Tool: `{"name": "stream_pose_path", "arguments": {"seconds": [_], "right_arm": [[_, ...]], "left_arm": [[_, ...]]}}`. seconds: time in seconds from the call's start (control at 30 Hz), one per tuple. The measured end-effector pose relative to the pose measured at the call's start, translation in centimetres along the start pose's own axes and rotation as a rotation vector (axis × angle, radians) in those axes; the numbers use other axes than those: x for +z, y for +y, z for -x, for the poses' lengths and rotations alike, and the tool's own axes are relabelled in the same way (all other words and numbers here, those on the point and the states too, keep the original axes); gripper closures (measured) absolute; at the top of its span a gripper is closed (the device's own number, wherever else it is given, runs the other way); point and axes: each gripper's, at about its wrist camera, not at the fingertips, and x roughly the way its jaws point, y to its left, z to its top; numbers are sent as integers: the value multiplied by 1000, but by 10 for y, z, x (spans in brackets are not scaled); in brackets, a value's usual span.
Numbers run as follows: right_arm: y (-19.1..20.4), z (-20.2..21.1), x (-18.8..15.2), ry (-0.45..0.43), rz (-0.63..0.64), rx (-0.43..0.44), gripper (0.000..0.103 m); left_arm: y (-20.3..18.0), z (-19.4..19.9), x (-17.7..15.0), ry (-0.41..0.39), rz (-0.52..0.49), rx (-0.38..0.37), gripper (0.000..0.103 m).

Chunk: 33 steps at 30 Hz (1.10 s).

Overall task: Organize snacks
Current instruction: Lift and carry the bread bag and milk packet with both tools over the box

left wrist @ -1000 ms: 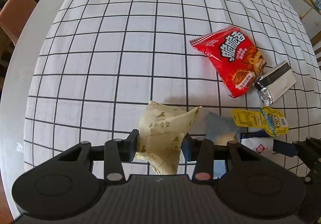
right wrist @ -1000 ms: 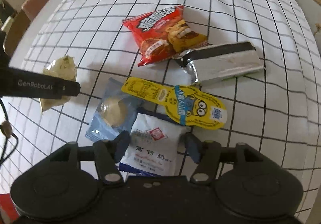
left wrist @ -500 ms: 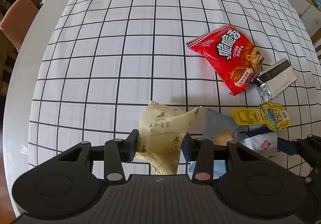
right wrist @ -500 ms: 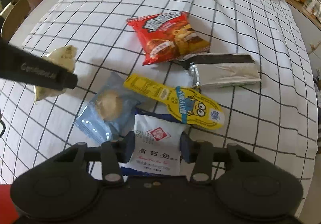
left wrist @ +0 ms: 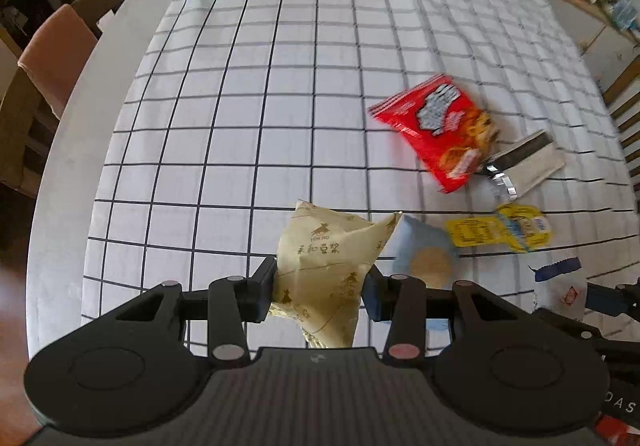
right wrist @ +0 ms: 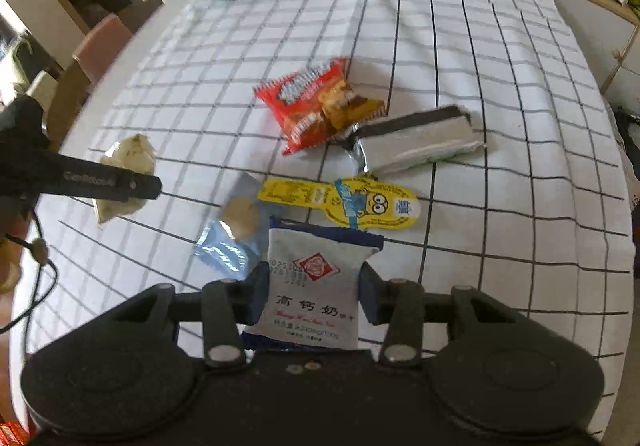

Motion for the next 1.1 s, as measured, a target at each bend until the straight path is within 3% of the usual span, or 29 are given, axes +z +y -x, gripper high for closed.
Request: {"name": "stream_pose_path", "arguments": {"seconds": [0.23, 0.6, 1.1], "right_arm": [[9, 42, -13, -64, 22, 31, 58], [29, 104, -56, -126, 60, 67, 58], [43, 116, -139, -72, 32, 58, 58]], "left_arm": [[-9, 52, -21, -69, -30, -51, 61], [-21, 106, -80, -100, -100, -106, 61], [-57, 119, -181, -25, -216, -173, 61]]}}
